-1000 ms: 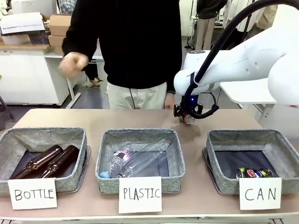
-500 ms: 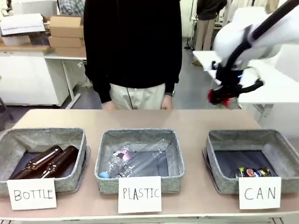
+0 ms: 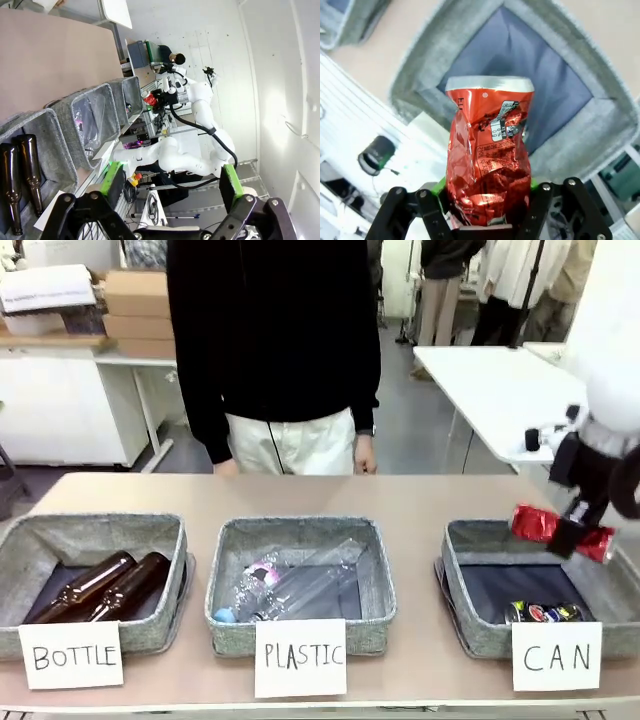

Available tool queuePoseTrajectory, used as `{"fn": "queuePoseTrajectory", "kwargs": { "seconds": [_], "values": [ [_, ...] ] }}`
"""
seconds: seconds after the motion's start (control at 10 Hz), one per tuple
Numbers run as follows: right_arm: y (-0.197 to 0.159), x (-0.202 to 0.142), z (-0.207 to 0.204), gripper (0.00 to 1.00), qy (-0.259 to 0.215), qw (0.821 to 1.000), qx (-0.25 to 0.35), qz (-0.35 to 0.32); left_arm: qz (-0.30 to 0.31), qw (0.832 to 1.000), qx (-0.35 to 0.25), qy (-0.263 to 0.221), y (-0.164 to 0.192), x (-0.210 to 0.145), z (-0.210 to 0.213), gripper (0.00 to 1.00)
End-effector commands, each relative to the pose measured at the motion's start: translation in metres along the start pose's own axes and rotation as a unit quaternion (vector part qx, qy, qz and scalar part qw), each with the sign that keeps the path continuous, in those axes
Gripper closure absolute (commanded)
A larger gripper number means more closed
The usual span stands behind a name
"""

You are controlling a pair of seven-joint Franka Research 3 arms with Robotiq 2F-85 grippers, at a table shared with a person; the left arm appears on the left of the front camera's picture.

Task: Sort the can waste into the basket.
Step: Pick up the can waste from the table and place it in the right Fabric basket.

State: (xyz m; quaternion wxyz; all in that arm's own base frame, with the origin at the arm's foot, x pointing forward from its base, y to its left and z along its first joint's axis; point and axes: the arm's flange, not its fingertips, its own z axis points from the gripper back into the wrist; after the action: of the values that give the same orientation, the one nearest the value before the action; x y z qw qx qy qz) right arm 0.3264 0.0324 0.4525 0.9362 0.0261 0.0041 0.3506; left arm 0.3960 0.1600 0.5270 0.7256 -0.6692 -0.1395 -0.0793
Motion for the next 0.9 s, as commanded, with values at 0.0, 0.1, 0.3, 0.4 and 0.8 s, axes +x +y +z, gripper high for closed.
{"fn": "queuePoseTrajectory", "kwargs": {
  "seconds": [0.0,0.1,0.3,0.4,0.8],
  "values": [
    [-0.01,0.008,0.002,0.57,-0.025,0.999,0.017,0.016,-0.002,1.0,0.0,0.004,-0.002,-0.003,-0.002,0.0],
    [-0.014,0.01,0.003,0.57,-0.02,1.0,0.02,0.009,-0.002,1.0,0.0,0.004,-0.002,-0.003,-0.002,0.0],
    [-0.022,0.013,0.004,0.57,-0.014,1.0,0.026,0.008,-0.002,1.0,0.0,0.004,-0.002,-0.003,-0.002,0.0],
    [-0.023,0.013,0.004,0.03,-0.012,1.0,0.027,0.004,-0.002,1.0,0.0,0.004,-0.002,-0.003,-0.002,0.0],
    [-0.028,0.014,0.004,0.0,-0.034,0.999,0.021,-0.011,-0.002,1.0,0.0,0.004,-0.002,-0.003,-0.002,0.0]
  ]
}}
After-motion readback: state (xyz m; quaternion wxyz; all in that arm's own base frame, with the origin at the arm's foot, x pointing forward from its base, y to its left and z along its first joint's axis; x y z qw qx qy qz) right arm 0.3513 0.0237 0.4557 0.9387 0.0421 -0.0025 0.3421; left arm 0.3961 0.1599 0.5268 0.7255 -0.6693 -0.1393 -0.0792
